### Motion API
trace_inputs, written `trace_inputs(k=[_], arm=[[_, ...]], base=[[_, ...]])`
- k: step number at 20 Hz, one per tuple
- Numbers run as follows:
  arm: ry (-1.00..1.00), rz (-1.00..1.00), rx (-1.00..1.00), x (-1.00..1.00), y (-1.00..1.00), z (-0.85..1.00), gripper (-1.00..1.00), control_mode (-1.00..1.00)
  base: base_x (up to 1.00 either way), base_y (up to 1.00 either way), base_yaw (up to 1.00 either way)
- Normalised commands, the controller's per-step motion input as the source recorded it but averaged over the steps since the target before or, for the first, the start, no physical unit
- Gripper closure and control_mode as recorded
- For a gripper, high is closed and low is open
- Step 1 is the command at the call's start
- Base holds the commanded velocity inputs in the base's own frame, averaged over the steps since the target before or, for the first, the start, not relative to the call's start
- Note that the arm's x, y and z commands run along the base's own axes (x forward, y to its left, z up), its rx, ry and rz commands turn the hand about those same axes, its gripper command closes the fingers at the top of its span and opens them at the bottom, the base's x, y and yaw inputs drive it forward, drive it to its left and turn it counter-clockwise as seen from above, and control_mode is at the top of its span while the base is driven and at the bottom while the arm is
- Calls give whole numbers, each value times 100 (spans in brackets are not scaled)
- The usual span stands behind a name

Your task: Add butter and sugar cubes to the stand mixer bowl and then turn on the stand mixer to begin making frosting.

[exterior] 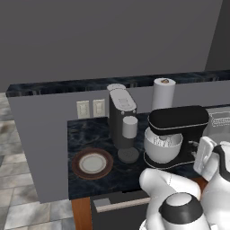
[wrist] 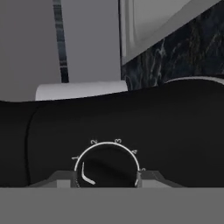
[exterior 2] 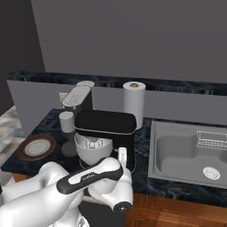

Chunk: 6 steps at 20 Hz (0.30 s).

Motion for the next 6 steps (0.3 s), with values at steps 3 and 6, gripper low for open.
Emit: trace_inputs(k=[3,6], arm=[[4,-4,9,0,0,0,100,-100],[4,-4,8,0,0,0,100,-100]], base=[[0,0,0],[0,0,0]])
